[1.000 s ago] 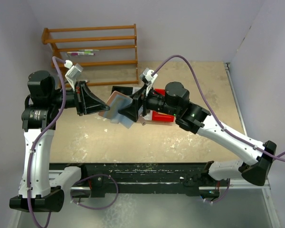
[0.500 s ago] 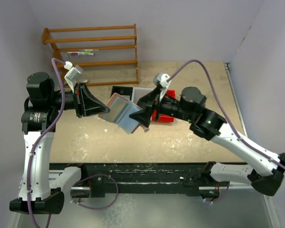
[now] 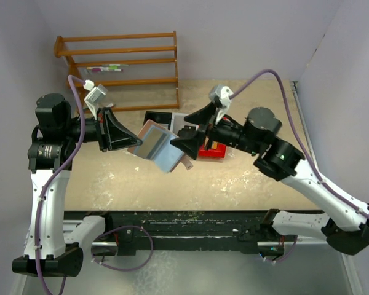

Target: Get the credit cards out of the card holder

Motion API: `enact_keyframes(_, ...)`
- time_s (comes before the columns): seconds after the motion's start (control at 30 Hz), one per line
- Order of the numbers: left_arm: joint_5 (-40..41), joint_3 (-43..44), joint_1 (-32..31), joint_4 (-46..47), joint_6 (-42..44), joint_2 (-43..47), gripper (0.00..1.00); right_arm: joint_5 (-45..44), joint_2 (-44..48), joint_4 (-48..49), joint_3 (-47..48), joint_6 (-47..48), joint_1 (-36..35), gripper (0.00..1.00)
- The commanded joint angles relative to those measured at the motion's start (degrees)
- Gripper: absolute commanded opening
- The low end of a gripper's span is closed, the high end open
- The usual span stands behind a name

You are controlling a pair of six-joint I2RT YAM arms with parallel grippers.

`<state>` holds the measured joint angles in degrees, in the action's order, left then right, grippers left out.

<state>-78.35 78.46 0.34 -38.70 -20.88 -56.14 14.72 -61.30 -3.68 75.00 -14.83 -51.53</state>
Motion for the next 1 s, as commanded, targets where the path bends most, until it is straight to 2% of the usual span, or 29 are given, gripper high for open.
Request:
enact_keyframes(0.0, -5.20, 1.81, -0.12, 3.03, -2.46, -0.01, 0.00, 1.96, -5.62, 0.81, 5.99, -2.79, 0.21, 1.00)
enact_keyframes(0.1, -7.83, 0.54, -0.12, 6.72, -6.84, 0.17, 0.00, 5.78, -9.34, 1.40, 7.56, -4.35, 0.19, 1.00)
enact_keyframes(0.2, -7.70, -0.21, -0.17, 8.47, -8.36, 0.63, 0.00, 11.37, -10.67, 6.62, 5.96, -6.45, 0.15, 1.00)
enact_keyframes(0.3, -7.49, -0.23, -0.16, 8.51, -8.56, 0.57, 0.00, 14.68, -12.17, 10.26, 4.99, -8.48, 0.18, 0.93)
enact_keyframes(0.53, -7.42, 0.20, -0.15, 8.47, -8.79, 0.83, 0.00, 19.47, -13.00, 13.04, 3.06, -10.36, 0.20, 0.63)
enact_keyframes(0.57, -7.55, 0.28, -0.16, 8.51, -8.93, 0.86, 0.00, 20.30, -12.46, 14.19, 2.18, -10.32, 0.24, 0.55)
enact_keyframes(0.7, -7.92, 0.42, -0.14, 9.46, -10.18, 0.93, 0.00, 23.83, -10.90, 17.83, -0.42, -10.26, 0.38, 0.09)
enact_keyframes(0.73, -7.96, 0.42, -0.16, 9.70, -10.56, 0.94, 0.00, 24.69, -10.79, 18.21, -0.62, -10.22, 0.46, 0.04)
enact_keyframes(0.9, -8.13, 0.51, -0.16, 10.46, -11.63, 1.16, 0.00, 30.01, -10.69, 20.00, -1.19, -10.51, 0.48, 0.02)
enact_keyframes(0.97, -7.99, 0.49, -0.16, 10.48, -11.56, 1.37, 0.00, 30.57, -10.53, 20.64, -1.38, -10.57, 0.51, 0.04)
